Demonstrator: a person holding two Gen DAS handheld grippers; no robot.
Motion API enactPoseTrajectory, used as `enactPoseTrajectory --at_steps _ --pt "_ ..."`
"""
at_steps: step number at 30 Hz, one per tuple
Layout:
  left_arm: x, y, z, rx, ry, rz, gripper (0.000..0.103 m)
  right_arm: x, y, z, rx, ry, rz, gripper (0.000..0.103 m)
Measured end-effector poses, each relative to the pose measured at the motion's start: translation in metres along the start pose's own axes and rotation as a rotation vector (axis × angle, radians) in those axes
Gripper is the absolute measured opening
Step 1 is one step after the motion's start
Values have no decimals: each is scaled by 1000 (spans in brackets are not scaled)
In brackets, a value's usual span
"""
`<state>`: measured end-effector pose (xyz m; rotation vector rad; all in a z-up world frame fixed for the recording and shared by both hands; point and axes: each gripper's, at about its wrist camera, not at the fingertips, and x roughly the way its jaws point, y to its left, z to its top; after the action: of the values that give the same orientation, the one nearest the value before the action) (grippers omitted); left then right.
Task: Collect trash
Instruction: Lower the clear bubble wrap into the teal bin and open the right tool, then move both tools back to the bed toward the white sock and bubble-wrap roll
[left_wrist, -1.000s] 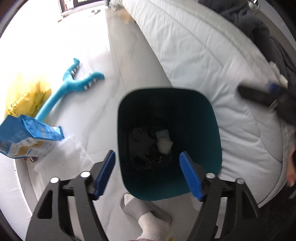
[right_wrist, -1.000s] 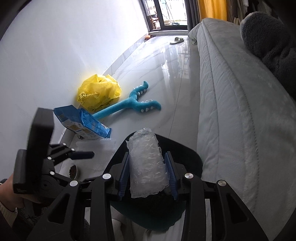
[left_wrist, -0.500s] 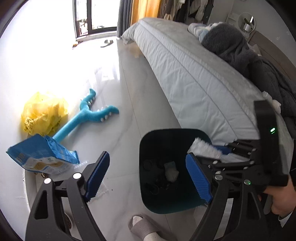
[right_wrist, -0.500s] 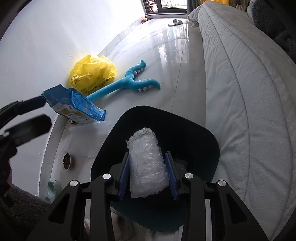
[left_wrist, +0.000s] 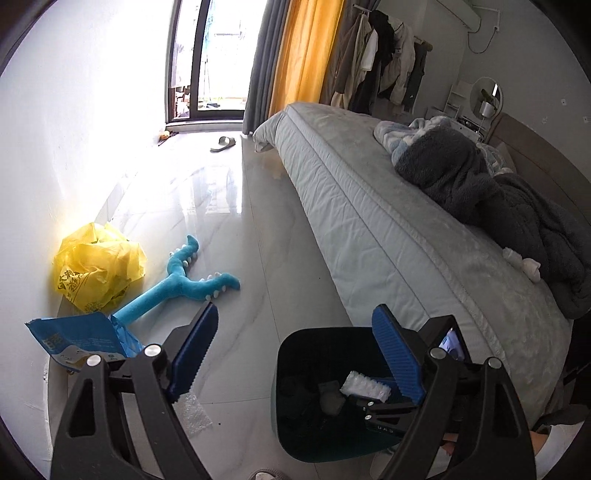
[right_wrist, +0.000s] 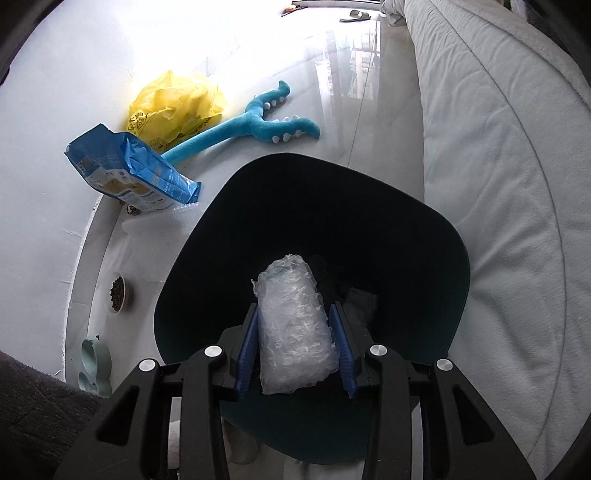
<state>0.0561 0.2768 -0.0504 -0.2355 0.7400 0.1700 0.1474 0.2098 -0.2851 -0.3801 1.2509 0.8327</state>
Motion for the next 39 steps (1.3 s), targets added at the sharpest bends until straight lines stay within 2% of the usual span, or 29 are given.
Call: enactPoseTrajectory --at_steps 5,9,13,17,19,23,30,34,39 --pt "-14 -6 9 1 -57 0 93 3 1 -3 -13 10 -5 40" --pt "-25 -12 20 1 -114 -4 93 1 1 -3 -19 9 -7 50" --pt "-37 -21 28 7 -180 18 94 -2 3 -4 -35 5 -7 55" --pt "-45 -32 38 7 -223 5 95 -13 1 -6 -47 -16 -10 61" --pt "-48 -40 43 10 -240 0 96 -24 -3 -6 -41 -43 -1 68" --pt "-47 -55 50 21 -251 -8 97 -54 -9 -5 -38 -123 14 69" --pt "-44 -83 56 37 -244 -56 97 -112 -24 -2 -27 -296 14 80" --pt "-39 -101 57 64 -239 -71 97 -142 -43 -3 -23 -372 -22 83" --pt "-33 -119 58 80 -233 -87 97 -171 -76 -5 3 -419 -70 87"
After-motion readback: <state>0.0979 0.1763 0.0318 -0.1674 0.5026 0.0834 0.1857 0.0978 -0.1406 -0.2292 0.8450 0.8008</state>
